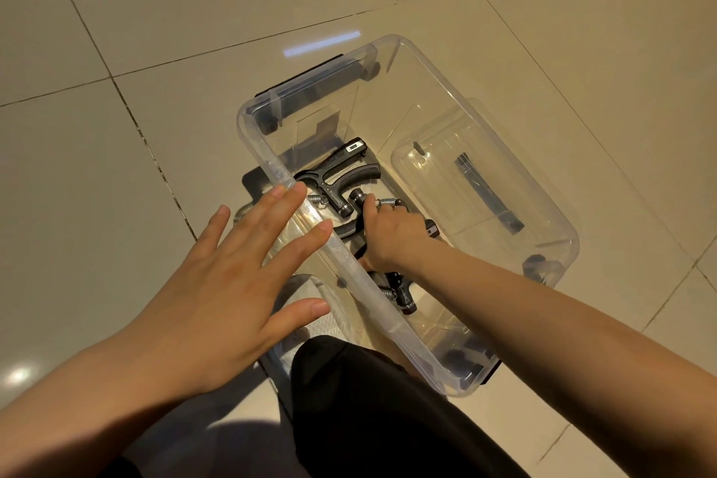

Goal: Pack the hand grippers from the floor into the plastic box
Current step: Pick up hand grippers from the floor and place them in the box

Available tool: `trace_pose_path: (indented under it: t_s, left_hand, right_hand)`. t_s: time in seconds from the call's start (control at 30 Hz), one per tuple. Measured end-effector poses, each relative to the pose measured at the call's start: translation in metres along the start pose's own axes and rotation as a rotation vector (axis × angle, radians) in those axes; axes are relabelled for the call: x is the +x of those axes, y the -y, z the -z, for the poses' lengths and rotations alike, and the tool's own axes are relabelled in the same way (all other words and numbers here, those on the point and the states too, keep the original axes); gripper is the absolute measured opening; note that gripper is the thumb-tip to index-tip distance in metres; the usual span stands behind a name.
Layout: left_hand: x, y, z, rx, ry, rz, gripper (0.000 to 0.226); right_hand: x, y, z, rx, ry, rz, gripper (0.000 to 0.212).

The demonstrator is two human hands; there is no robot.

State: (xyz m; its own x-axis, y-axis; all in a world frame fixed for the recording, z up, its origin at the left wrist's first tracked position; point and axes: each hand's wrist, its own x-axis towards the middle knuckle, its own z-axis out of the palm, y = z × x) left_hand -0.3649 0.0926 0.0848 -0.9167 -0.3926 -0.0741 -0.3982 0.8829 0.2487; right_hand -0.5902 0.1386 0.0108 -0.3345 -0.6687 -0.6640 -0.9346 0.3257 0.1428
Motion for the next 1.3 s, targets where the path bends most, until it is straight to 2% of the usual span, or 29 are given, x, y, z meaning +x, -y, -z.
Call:
trace_pose_path:
  t_s: [0.13,0.27,0.37,0.5,0.57,0.67,0.73,0.87,1.03,1.2,1.3]
  left_hand:
    - [0.000,-0.001,-0.001,0.006,0.000,0.002,0.065]
    - [0.000,0.000,-0.001,-0.010,0.000,0.001,0.066]
    - [-0.001,0.000,0.000,-0.005,-0.004,0.001,0.065]
    - [-0.001,0.002,-0.001,-0.032,-0.003,-0.012,0.066]
    - [-0.001,0.001,-0.002,-0.040,0.000,-0.011,0.066]
    - [-0.001,0.000,-0.001,-0.041,0.007,-0.007,0.065]
    - [0.000,-0.001,0.000,-0.037,0.008,-0.012,0.065]
    - [-0.001,0.000,0.000,-0.049,0.010,-0.004,0.065]
    - [-0.001,0.000,0.000,-0.046,0.008,-0.016,0.065]
    - [-0.002,0.000,0.000,-0.044,0.012,-0.013,0.065]
    - [-0.001,0.000,0.000,-0.038,0.014,-0.013,0.065]
  right_hand:
    - [-0.001,-0.002,-0.006,0.098,-0.073,0.013,0.118]
    - [0.000,-0.003,-0.005,0.090,-0.101,0.052,0.112]
    - [0.001,-0.014,0.006,0.067,-0.148,0.080,0.096]
    - [-0.016,-0.044,0.026,-0.076,0.016,0.067,0.077]
    - [-0.028,-0.048,0.015,-0.176,0.096,0.019,0.088]
    - [-0.035,-0.036,-0.012,-0.198,0.176,-0.040,0.120]
    - [-0.033,-0.029,-0.017,-0.238,0.154,-0.031,0.125]
    - [-0.034,-0.027,-0.018,-0.375,0.076,0.028,0.107]
    - [-0.037,-0.028,-0.022,-0.496,0.016,0.042,0.105]
    - [-0.038,-0.034,-0.020,-0.397,-0.022,0.255,0.057]
    - [-0.040,-0.042,-0.005,-0.345,0.064,0.308,0.057]
